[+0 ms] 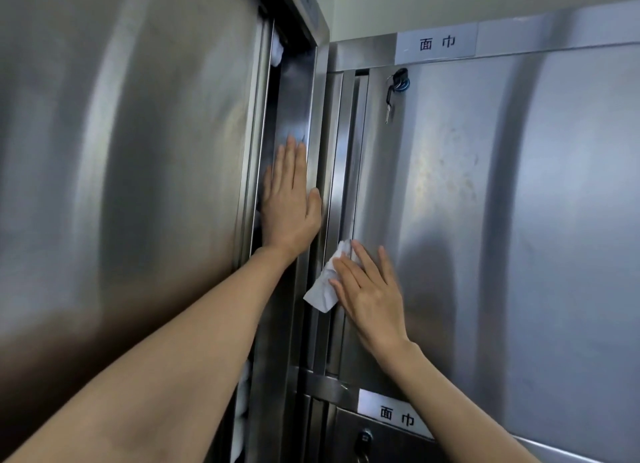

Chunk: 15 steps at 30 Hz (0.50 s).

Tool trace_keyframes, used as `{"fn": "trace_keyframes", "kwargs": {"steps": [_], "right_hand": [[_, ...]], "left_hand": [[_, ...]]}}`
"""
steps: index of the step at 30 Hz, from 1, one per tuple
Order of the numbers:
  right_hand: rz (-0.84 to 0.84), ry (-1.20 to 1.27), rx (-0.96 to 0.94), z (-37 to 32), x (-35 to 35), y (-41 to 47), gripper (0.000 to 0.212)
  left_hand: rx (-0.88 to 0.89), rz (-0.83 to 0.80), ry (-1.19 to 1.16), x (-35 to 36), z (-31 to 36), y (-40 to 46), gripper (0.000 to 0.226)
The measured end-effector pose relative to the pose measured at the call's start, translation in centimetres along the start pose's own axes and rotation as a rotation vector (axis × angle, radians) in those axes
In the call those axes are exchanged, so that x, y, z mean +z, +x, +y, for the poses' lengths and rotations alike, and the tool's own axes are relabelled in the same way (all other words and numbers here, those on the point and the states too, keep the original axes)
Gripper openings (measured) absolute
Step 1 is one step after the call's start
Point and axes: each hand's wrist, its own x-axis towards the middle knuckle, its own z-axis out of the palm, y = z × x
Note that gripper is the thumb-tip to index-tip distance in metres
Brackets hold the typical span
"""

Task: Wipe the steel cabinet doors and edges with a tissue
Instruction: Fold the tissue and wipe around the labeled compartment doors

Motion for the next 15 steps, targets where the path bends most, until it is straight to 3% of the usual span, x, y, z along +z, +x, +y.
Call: {"fn": "trace_keyframes", "kwargs": {"steps": [7,15], "right_hand": [[-0.039,0.027,0.003,0.41,-0.20,0.04,0.040],[0.050,0.115,0.091,-0.19,0.32,-0.34,0.020]], "left_hand": [[0.002,-0.005,0.014,0.16,-0.22,0.01,0.071],[0.000,-0.015,0.041,0.13,-0.25,-0.15,0.070]]}}
